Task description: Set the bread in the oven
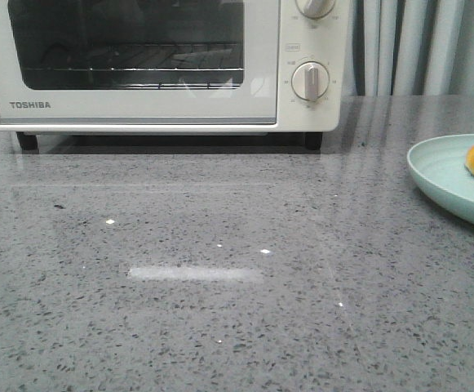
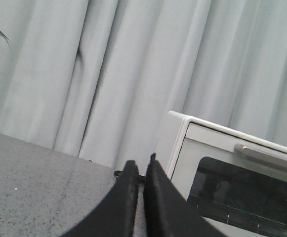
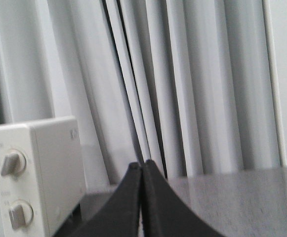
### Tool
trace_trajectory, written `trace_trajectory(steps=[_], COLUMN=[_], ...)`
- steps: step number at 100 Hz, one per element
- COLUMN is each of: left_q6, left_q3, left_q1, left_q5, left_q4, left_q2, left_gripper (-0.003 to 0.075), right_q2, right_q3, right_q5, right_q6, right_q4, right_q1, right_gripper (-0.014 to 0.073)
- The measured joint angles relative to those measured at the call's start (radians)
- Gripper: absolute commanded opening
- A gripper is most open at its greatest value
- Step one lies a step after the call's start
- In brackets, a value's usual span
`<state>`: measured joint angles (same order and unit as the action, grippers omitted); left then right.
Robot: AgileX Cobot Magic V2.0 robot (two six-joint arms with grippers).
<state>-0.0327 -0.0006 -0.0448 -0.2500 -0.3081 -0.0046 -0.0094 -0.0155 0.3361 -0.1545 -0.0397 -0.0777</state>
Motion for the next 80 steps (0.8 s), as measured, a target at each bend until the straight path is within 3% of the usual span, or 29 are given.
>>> trace_trajectory(steps=[43,69,80], left_q6=[0.000,-0.060,-0.072], left_q3=[-0.084,-0.094,-0.141], left_q1=[0.000,0.000,-0.004], left_q5=[-0.025,-0.013,0.091], left_q4=[-0.004,-0.006,-0.006], left_q2=[0.000,0.000,0.000], left_gripper=[-0.0020,-0.0020,-0.0020], right_q2=[0.000,0.000,0.000], right_q3=[0.000,0.000,0.024], right_q5=[0.221,0.213,0.056], right_q6=[-0.007,-0.031,-0.122], right_q4=[0.000,0.000,-0.048], right_q1=[0.000,0.000,0.000], right_gripper=[-0.0045,-0.0045,-0.0045])
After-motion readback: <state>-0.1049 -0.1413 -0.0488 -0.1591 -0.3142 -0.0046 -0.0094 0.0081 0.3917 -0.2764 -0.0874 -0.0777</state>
